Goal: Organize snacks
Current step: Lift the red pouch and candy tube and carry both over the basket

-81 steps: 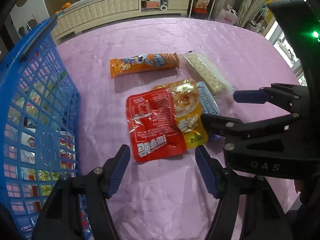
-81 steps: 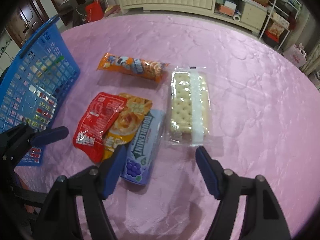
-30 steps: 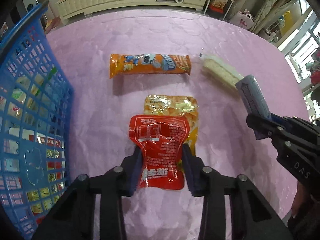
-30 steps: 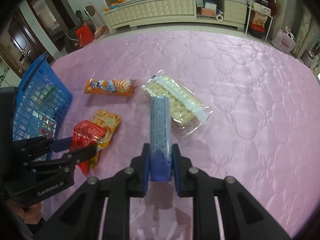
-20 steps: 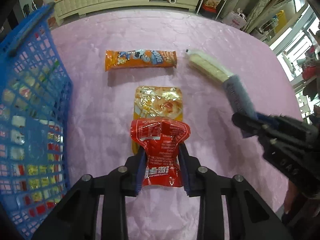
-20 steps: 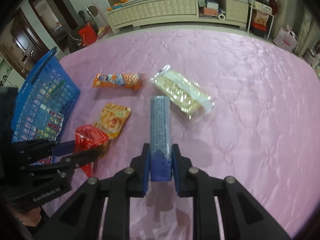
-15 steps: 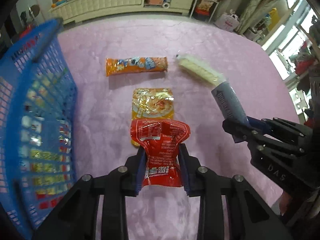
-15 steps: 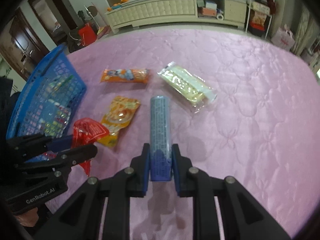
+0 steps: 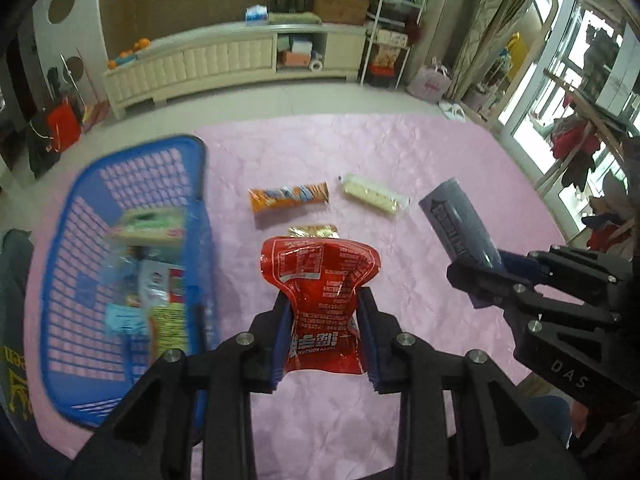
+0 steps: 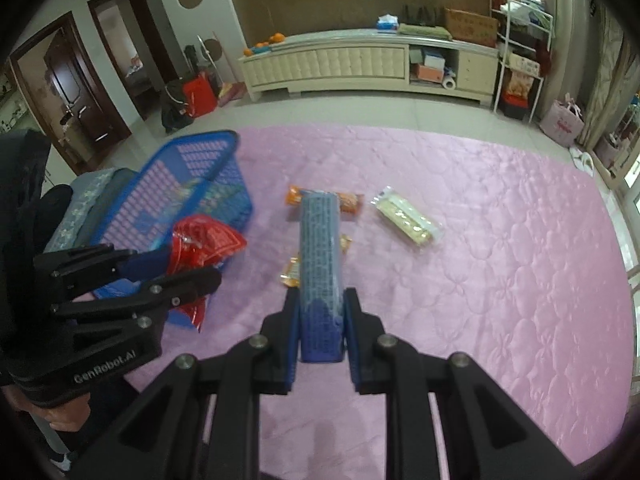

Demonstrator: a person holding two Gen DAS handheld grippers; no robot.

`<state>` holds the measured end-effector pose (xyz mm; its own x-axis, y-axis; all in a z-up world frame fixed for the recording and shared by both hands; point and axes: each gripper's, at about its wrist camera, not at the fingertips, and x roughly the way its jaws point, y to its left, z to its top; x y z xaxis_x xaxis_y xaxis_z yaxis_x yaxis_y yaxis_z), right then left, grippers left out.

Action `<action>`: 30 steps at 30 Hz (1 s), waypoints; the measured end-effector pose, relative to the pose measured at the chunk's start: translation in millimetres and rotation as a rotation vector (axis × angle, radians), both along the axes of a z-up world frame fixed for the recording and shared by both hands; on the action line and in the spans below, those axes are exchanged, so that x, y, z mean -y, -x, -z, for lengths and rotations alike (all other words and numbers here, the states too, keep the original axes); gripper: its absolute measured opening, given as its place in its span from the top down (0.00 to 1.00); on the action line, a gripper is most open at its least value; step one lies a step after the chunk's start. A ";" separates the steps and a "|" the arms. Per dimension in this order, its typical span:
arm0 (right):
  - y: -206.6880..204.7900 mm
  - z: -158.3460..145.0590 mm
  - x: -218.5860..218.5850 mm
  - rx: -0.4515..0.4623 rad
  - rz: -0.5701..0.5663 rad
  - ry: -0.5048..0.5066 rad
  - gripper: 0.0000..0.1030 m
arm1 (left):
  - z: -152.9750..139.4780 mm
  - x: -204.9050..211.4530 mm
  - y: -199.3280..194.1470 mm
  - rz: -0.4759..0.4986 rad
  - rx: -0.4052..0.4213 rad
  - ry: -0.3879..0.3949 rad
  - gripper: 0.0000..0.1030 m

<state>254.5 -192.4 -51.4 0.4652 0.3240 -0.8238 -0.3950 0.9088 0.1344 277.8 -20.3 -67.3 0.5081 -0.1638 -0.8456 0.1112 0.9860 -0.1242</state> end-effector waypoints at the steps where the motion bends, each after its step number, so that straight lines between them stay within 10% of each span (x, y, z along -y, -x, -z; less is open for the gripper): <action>1: 3.0 -4.6 -4.2 0.001 -0.004 0.000 0.77 | -6.3 -5.5 4.7 0.000 0.012 0.001 0.72; 10: 27.5 -38.6 -50.1 0.057 -0.044 0.009 0.77 | -37.6 -72.1 26.7 -0.036 0.060 0.043 0.72; 30: -8.6 -15.9 -189.3 0.012 -0.145 0.156 0.77 | -35.4 -182.2 28.9 -0.106 0.079 0.014 0.71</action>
<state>263.1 -3.1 -35.4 0.4326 0.2571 -0.8642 -0.5241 0.8516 -0.0091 248.9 161.9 -31.9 0.5878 -0.1174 -0.8005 0.0162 0.9909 -0.1334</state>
